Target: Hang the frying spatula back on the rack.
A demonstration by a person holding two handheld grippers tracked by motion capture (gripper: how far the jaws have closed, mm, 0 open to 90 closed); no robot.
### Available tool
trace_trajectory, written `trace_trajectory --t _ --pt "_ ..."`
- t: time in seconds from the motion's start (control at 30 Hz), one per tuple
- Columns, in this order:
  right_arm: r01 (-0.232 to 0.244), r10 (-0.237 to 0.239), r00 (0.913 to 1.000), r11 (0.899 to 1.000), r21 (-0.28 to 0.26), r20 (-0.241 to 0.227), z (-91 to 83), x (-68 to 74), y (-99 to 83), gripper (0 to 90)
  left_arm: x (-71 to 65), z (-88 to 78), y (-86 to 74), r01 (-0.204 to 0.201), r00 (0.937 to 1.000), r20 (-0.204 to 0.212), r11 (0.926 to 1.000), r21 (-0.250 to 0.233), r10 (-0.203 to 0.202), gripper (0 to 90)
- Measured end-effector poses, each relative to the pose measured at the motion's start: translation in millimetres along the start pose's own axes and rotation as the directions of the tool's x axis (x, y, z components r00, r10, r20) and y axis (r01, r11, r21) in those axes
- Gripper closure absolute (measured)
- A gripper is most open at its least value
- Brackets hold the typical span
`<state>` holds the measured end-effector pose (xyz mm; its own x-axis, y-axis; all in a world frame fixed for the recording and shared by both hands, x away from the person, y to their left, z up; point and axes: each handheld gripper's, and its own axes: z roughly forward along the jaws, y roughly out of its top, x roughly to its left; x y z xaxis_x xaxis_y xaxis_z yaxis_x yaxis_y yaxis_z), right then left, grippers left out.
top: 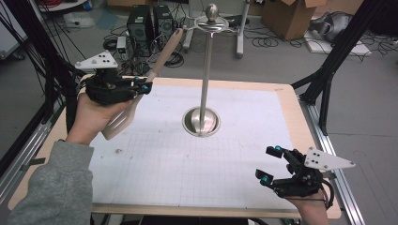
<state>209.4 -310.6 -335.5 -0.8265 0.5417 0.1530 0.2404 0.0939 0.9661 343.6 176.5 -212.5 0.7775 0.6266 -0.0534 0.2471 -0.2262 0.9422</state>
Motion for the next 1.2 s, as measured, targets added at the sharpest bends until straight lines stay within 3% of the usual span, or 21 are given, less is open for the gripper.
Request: trace_trajectory --t 0.23,0.43,0.77,1.2 --pt "-0.008 0.008 1.0000 1.000 0.004 -0.001 -1.1 0.6 -1.2 14.6 4.2 2.8 5.1 0.030 0.9994 0.018 0.9994 -0.019 -0.030 77.7" --pt "-0.016 0.016 0.9999 1.000 -0.006 0.006 -5.0 -1.0 -1.8 14.6 5.4 12.5 9.4 0.048 0.9980 0.041 0.9988 -0.008 -0.048 77.7" --pt "-0.015 0.015 0.9998 1.000 -0.011 0.014 -9.7 -1.7 -3.3 14.6 8.0 17.8 9.2 0.060 0.9963 0.063 0.9982 -0.009 -0.059 77.6" --pt "-0.019 0.019 0.9996 1.000 -0.009 0.021 -11.6 -1.5 -4.6 14.6 7.6 29.6 5.6 0.068 0.9942 0.081 0.9973 0.028 -0.070 77.6"
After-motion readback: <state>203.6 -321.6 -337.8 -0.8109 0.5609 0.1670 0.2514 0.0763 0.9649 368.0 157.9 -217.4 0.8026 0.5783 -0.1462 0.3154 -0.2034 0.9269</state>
